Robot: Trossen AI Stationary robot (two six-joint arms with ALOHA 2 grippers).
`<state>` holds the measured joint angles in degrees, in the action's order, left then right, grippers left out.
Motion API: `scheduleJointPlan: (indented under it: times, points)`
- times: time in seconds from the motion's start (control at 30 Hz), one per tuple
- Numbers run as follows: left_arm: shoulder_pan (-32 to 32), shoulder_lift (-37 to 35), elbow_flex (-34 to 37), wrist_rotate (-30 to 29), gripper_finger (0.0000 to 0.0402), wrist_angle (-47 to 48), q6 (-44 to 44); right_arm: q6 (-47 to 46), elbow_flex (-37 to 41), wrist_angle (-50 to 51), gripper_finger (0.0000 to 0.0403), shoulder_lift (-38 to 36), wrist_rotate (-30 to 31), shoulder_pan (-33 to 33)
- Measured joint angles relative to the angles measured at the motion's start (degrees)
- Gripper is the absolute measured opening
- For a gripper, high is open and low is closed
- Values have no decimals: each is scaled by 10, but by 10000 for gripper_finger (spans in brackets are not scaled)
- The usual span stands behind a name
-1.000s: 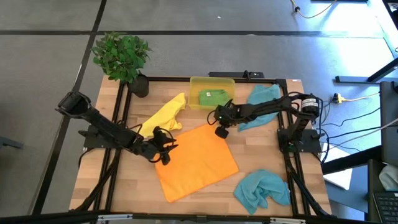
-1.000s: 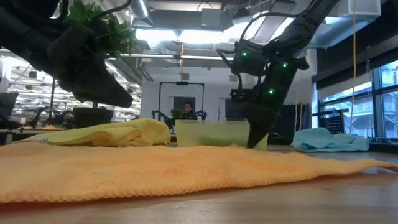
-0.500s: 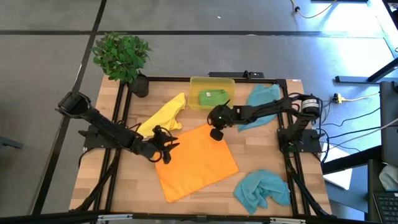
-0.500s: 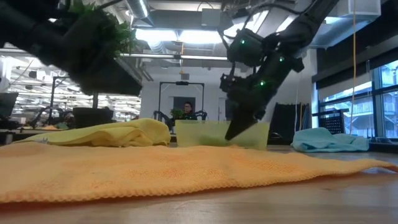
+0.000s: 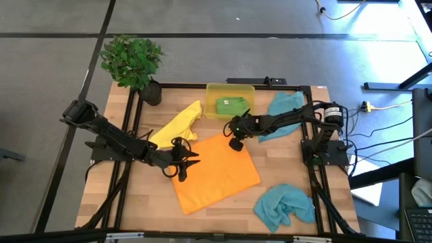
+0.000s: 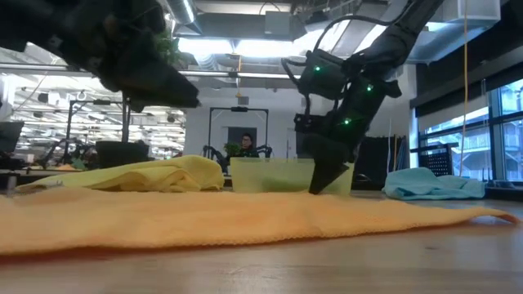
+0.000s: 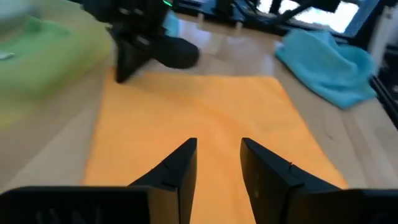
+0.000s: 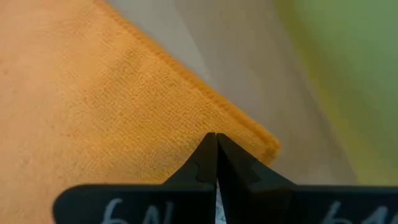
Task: Fold microfiber towels
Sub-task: Fold the orange microfiber cloth
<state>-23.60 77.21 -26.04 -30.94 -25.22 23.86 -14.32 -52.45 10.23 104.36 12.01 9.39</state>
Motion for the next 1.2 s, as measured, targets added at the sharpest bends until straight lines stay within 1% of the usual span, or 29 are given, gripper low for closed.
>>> scheduleJointPlan:
  times: [0.17,0.3,0.57,0.63,0.73,0.87,0.93,1.0,1.1,1.2]
  points:
    - [-23,0,0,0,114,4,0,-63,-1,56,6,-4,34,-4]
    - [-25,0,0,0,114,6,0,-118,-1,86,6,-4,42,-19]
    - [-25,0,0,0,114,8,0,-205,-2,174,6,-6,54,-80]
    - [-25,0,0,0,114,8,0,-228,-2,190,6,-8,50,-98]
    - [-25,0,0,0,114,10,0,-258,-2,211,6,-16,21,-126]
    - [-25,0,0,0,114,22,5,-289,3,232,6,-44,-32,-161]
    - [-25,0,0,1,114,31,15,-298,5,235,6,-63,-39,-178]
    - [-25,0,0,8,114,39,22,-305,8,243,7,-87,-32,-193]
    - [-32,0,0,42,114,42,28,-305,3,234,16,-127,-14,-210]
    - [-49,0,0,70,114,42,28,-305,4,236,28,-149,0,-222]
